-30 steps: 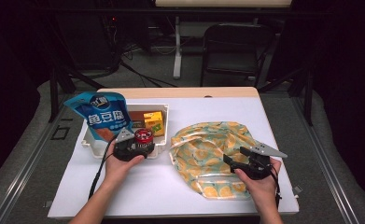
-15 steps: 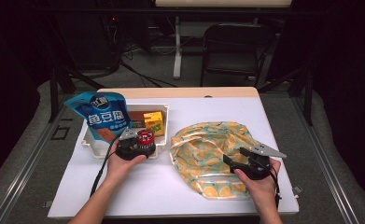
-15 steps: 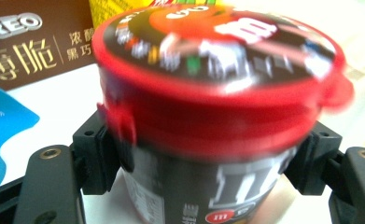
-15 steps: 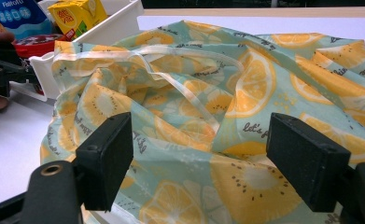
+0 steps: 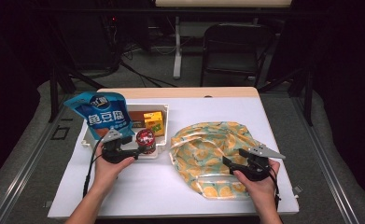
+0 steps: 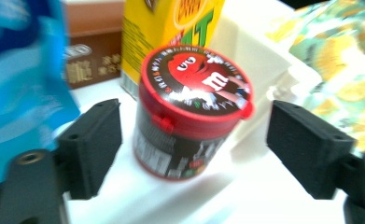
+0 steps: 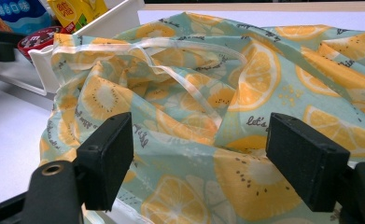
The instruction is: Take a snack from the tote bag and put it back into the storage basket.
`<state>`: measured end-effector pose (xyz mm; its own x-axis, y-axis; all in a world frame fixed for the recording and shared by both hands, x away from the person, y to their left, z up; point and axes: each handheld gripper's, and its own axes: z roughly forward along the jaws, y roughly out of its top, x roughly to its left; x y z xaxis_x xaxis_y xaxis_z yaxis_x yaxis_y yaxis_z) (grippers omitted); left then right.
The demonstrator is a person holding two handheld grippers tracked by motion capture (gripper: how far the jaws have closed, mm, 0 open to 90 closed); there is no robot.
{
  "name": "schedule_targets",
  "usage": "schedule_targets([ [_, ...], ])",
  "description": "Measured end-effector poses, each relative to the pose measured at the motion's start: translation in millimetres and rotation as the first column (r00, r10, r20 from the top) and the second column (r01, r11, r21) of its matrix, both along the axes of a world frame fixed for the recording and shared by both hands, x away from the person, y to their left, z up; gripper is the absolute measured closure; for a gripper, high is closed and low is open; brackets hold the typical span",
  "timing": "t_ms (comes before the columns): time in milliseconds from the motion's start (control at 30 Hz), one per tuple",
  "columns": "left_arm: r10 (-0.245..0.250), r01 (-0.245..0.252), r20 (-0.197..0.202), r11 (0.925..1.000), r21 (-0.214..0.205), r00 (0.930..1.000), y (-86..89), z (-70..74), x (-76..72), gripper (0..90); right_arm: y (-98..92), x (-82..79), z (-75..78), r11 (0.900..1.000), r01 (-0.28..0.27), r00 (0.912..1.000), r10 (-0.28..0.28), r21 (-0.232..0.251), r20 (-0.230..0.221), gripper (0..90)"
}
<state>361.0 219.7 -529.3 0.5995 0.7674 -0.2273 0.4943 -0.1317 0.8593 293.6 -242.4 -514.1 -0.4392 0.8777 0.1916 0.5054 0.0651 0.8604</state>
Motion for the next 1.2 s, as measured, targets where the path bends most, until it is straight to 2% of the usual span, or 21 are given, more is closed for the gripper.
schedule_targets([
  [67,-0.002,0.002,-0.002,0.9991,-0.043,1.0000,6.6,2.8,-4.8,52.8,0.2,0.3,0.6,1.0000,0.006,1.0000,-0.006,0.000,0.003,23.1],
  [100,0.011,-0.012,-0.010,0.9989,-0.045,0.9999,8.0,3.0,-5.9,63.1,0.3,0.4,1.1,1.0000,0.004,1.0000,-0.004,-0.001,0.003,23.1],
  [200,0.048,-0.049,-0.028,0.9978,-0.044,0.9984,8.4,1.3,-6.9,75.9,3.0,1.0,0.8,1.0000,0.000,1.0000,0.000,-0.001,0.006,23.1],
  [233,0.048,-0.050,-0.028,0.9965,-0.067,0.9984,8.5,0.6,-7.3,78.5,3.4,1.2,0.4,1.0000,-0.002,1.0000,0.002,-0.001,0.005,23.1],
  [333,0.057,-0.060,-0.042,0.9963,-0.061,0.9975,8.5,2.8,-7.8,90.0,3.6,2.1,-0.3,1.0000,-0.003,1.0000,0.003,-0.008,-0.001,23.2],
  [367,0.055,-0.058,-0.046,0.9961,-0.066,0.9974,8.1,2.7,-7.7,90.0,3.9,2.3,-0.9,1.0000,-0.001,1.0000,0.001,0.001,0.002,23.2],
  [433,0.059,-0.061,-0.052,0.9973,-0.042,0.9969,6.1,2.3,-7.5,90.0,3.4,2.4,-1.3,1.0000,0.000,1.0000,0.000,-0.003,0.000,23.3],
  [467,0.059,-0.062,-0.054,0.9972,-0.043,0.9968,4.8,1.3,-7.2,90.0,3.4,2.2,-1.6,1.0000,0.002,1.0000,-0.002,-0.001,0.000,23.3],
  [633,0.089,-0.088,-0.064,0.9960,0.015,0.9940,-2.5,-3.8,-1.1,90.0,2.9,1.5,-1.8,1.0000,0.003,1.0000,-0.003,-0.002,0.002,23.6],
  [900,0.123,-0.124,-0.073,0.9922,-0.015,0.9897,-1.8,-9.3,11.3,90.0,3.0,1.6,-2.0,1.0000,0.006,1.0000,-0.006,0.002,0.005,23.7],
  [967,0.124,-0.125,-0.072,0.9922,-0.002,0.9897,-4.1,-8.6,14.1,90.0,2.2,1.9,-1.9,1.0000,0.004,1.0000,-0.004,-0.009,-0.002,23.8],
  [1200,0.115,-0.116,-0.076,0.9933,-0.005,0.9904,-14.5,-12.4,17.1,90.0,1.9,1.9,-2.5,0.9999,0.005,1.0000,-0.005,-0.011,-0.002,23.8],
])
